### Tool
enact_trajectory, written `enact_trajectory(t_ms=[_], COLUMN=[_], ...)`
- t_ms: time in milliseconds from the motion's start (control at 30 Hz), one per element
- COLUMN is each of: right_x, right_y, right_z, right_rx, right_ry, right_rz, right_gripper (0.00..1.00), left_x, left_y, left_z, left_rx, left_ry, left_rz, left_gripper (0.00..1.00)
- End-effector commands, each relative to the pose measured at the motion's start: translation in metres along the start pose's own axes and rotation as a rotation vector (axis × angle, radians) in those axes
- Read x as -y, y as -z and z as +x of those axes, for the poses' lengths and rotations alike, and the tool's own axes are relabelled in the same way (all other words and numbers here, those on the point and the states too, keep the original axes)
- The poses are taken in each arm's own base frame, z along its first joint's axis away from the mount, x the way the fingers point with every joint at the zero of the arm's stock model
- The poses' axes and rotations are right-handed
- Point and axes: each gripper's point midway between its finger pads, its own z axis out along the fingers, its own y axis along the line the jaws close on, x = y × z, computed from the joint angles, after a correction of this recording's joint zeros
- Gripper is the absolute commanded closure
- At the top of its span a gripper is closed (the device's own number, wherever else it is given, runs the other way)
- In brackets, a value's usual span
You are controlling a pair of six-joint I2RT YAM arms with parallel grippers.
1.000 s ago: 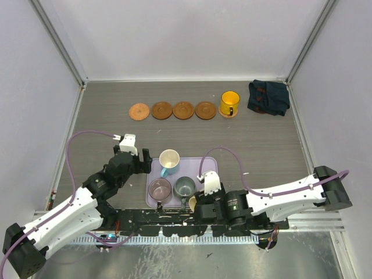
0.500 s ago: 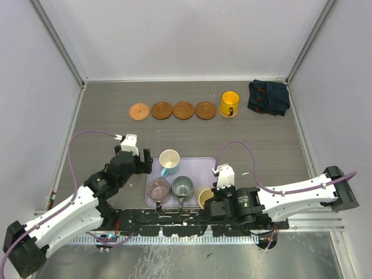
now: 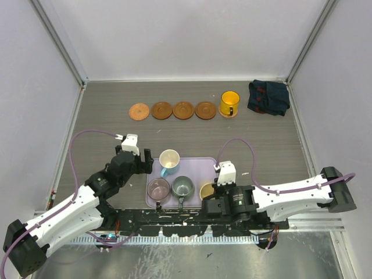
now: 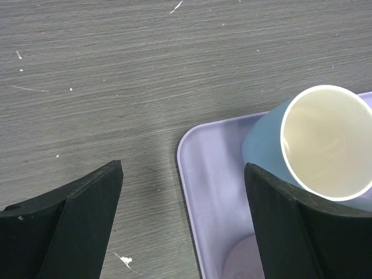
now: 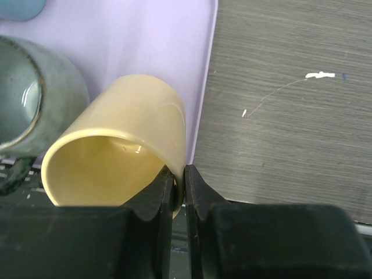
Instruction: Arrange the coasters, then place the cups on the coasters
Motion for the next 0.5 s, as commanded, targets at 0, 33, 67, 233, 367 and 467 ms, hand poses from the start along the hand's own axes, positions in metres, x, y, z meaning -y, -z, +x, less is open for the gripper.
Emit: enact_trajectory(t_ms=[0, 33, 67, 233, 367, 467], right_x=[-0.012, -0.012, -0.012, -0.007, -0.004, -0.002], right_y=[-0.006, -0.01, -0.014, -0.034, -0.046, -0.055], right_z=[-0.037, -0.042, -0.046, -0.073, -0.088, -0.095], right_rx=[0.077, 0.074, 0.072, 0.076, 0.056, 0.03], right_ry=[-0.059, -0.053, -0.044, -0.042, -0.055, -0.056], right_rz=[0.028, 0.038, 0.043, 0.053, 0.023, 0.015], right_gripper=[0.89, 0.9, 0.9, 0.91, 0.91, 0.9], left_x=[0.006, 0.005, 0.005, 0.005, 0.005, 0.004], left_y=[-0.003, -0.004, -0.004, -0.004, -0.004, -0.005], left_z=[-0.011, -0.01, -0.009, -0.012, -0.012, -0.012], left_rx=[0.046, 0.044, 0.042, 0.05, 0.054, 0.051], left_ry=[0.029, 0.025, 0.021, 0.011, 0.01, 0.009], left_rz=[0.02, 0.017, 0.016, 0.014, 0.017, 0.013], left_gripper=[0.13, 0.13, 0.13, 0.13, 0.13, 0.13])
